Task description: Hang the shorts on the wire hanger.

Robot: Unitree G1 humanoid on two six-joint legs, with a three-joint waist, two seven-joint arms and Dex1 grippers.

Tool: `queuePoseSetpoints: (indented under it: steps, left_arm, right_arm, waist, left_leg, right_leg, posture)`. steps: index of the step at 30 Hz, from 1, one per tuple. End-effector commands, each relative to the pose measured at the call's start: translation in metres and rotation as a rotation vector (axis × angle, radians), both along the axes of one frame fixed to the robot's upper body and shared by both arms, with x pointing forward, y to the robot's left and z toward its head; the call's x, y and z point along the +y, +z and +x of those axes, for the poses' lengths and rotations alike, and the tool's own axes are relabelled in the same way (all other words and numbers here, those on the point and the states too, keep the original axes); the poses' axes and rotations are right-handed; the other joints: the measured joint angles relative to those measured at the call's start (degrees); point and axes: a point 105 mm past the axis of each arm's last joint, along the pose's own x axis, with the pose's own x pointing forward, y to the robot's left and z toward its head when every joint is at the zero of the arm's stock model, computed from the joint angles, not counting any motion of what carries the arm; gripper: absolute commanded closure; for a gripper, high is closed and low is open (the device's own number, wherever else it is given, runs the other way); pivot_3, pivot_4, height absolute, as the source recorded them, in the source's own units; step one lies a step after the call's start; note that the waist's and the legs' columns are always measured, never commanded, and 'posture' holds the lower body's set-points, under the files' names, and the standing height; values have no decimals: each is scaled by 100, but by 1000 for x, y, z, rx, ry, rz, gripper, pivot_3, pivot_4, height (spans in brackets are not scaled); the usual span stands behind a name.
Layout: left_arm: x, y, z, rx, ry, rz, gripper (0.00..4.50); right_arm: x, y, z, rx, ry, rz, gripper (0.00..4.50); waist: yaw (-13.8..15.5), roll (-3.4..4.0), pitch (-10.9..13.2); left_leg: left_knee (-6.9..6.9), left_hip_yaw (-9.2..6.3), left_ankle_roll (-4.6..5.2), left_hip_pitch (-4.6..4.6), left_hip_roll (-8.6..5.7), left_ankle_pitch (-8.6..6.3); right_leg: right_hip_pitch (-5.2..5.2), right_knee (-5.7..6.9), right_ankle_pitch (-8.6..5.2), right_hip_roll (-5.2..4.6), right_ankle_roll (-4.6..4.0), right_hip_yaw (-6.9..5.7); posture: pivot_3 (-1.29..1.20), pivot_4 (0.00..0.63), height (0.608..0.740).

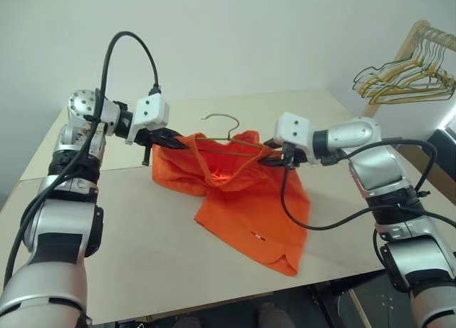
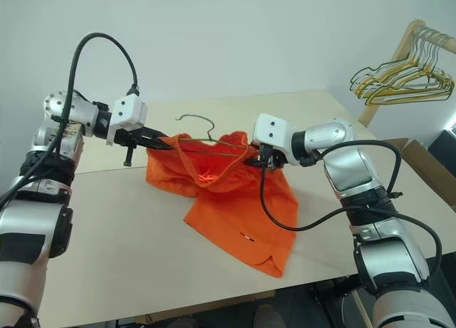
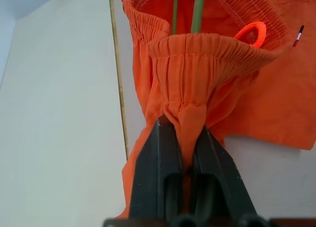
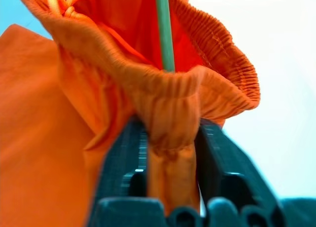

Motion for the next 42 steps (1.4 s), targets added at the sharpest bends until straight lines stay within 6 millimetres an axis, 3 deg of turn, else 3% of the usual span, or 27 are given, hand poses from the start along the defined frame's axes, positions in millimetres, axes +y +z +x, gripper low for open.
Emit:
queuePoseSetpoints:
  steps: [1,2,6,15,21,26,31,35,42]
  left_arm:
    - [-1,15,-3,-58,-25,-33,4500]
    - [0,13,-2,-63,-22,-27,4500]
    - [3,9,-2,-51,-7,-11,4500]
    - [21,4,7,-38,107,-14,1828]
    - [43,20,12,-84,205,-74,10]
    - [51,41,14,-126,256,-178,10]
    - [51,70,5,-139,220,-411,10]
    - [39,67,-8,-163,157,-499,10]
    - [-3,69,-46,-127,50,-747,10]
  right_arm:
    - [2,12,0,-22,4,5,4192]
    - [2,12,0,-19,1,9,4472]
    - [1,13,2,-16,-11,21,4472]
    - [-4,17,-2,5,-26,68,4500]
    - [-23,34,-15,113,-18,148,4500]
    - [-42,52,-19,170,-57,213,4500]
    - [-57,69,-21,166,-129,248,4500]
    - [-65,69,-20,193,-229,273,4500]
    - [-94,64,-15,171,-491,349,4500]
  waist:
    - [-1,0,0]
    - [0,0,0]
    - [1,0,0]
    - [-2,0,0]
    - [-3,0,0]
    - [4,0,0]
    - [-11,0,0]
    - [-18,5,-3]
    - [-18,5,-4]
  left_leg:
    - [0,0,0,0,0,0]
    - [0,0,0,0,0,0]
    - [1,0,0,0,0,0]
    - [2,-1,0,1,-1,0]
    - [2,-1,0,0,-3,0]
    - [4,-4,3,0,-5,-2]
    - [5,-1,6,0,-5,-4]
    - [4,-2,7,0,-5,-5]
    - [18,-50,6,-6,-4,-7]
  right_leg:
    - [0,0,0,0,0,0]
    - [0,0,0,0,0,0]
    - [-1,2,0,0,0,0]
    - [-2,9,0,-1,0,0]
    - [-6,14,0,-5,0,-1]
    - [-4,15,0,-7,0,-4]
    - [-7,21,0,-9,0,-2]
    - [-12,26,0,-15,1,-1]
    - [-16,33,1,-19,2,9]
  posture:
    - [14,0,740]
    - [14,0,740]
    - [14,0,740]
    - [6,0,740]
    - [-6,0,740]
    - [-20,0,740]
    - [-44,0,740]
    - [-69,0,740]
    - [-109,0,740]
